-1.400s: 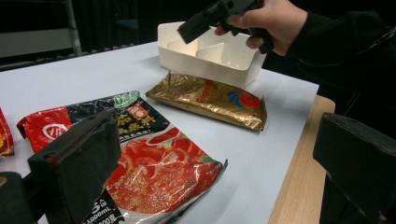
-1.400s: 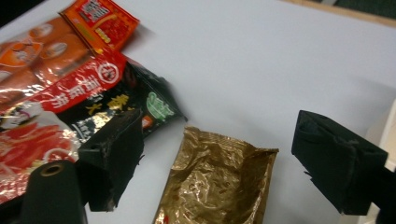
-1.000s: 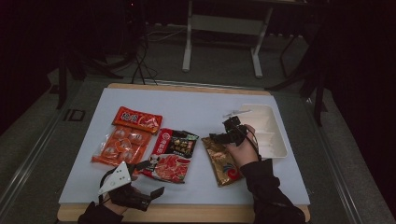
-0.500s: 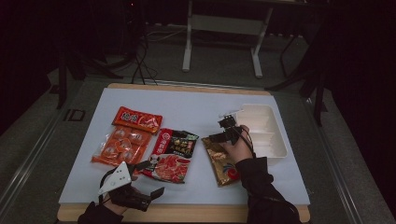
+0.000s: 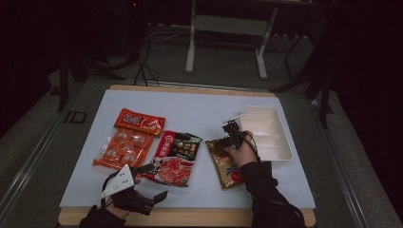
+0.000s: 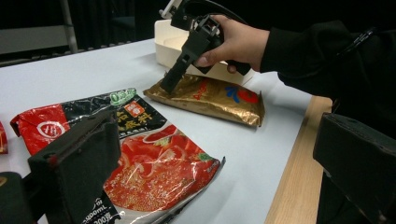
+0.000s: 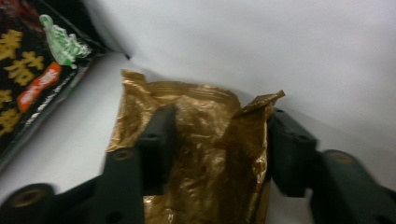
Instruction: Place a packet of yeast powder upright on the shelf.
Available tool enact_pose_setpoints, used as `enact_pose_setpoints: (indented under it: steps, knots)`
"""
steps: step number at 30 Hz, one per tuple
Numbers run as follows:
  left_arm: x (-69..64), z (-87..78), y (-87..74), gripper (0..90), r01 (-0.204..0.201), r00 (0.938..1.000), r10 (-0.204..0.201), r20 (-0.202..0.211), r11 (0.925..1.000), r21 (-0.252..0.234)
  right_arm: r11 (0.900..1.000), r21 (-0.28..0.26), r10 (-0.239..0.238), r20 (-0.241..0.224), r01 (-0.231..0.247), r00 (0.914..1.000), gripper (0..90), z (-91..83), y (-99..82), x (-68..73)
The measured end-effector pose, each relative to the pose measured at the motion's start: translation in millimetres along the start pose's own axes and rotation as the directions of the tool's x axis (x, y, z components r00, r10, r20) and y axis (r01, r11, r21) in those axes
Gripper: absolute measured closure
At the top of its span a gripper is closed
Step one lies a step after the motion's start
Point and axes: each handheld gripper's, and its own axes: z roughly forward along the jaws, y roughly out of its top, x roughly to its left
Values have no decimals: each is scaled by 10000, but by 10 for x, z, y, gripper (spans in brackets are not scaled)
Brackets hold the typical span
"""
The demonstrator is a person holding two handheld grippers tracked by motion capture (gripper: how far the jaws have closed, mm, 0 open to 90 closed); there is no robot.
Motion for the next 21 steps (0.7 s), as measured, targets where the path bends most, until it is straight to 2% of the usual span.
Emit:
enact_pose_setpoints:
  steps: [2, 3, 6, 7, 10, 14, 19, 21]
  knots:
    - [0, 1, -1, 11, -4, 10000, 4, 5, 10000, 7, 10000, 25, -82, -88, 83, 9999, 619, -2, 5, -1]
    - [-1, 2, -1, 11, -5, 10000, 5, -1, 10000, 16, 9999, 55, -107, -221, 108, 9997, 642, -3, 5, 1]
    - [-1, 6, -3, 11, -18, 10000, 18, 13, 10000, 45, 9989, 118, -460, 176, 458, 9988, 766, -5, 10, 18]
    - [-2, 7, -4, 11, -22, 10000, 22, 11, 10000, 55, 9989, 129, -459, 231, 456, 9987, 834, -6, 9, 11]
    - [-1, 9, -5, 11, -35, 10000, 35, 3, 10000, 82, 9972, 157, -739, 476, 732, 9961, 875, -8, 8, 16]
    - [4, 13, -7, 11, 16, 10000, -16, -22, 10000, 83, 9935, -39, -1137, 482, 1140, 9924, 895, -88, 22, 79]
    - [2, 11, -8, 11, -21, 10000, 21, -49, 9999, 101, 9855, -406, -1628, 417, 1645, 9858, 898, -234, 19, 167]
    - [4, 10, -9, 11, -8, 10000, 9, -57, 9999, 101, 9834, -656, -1679, 223, 1690, 9856, 899, -295, -3, 176]
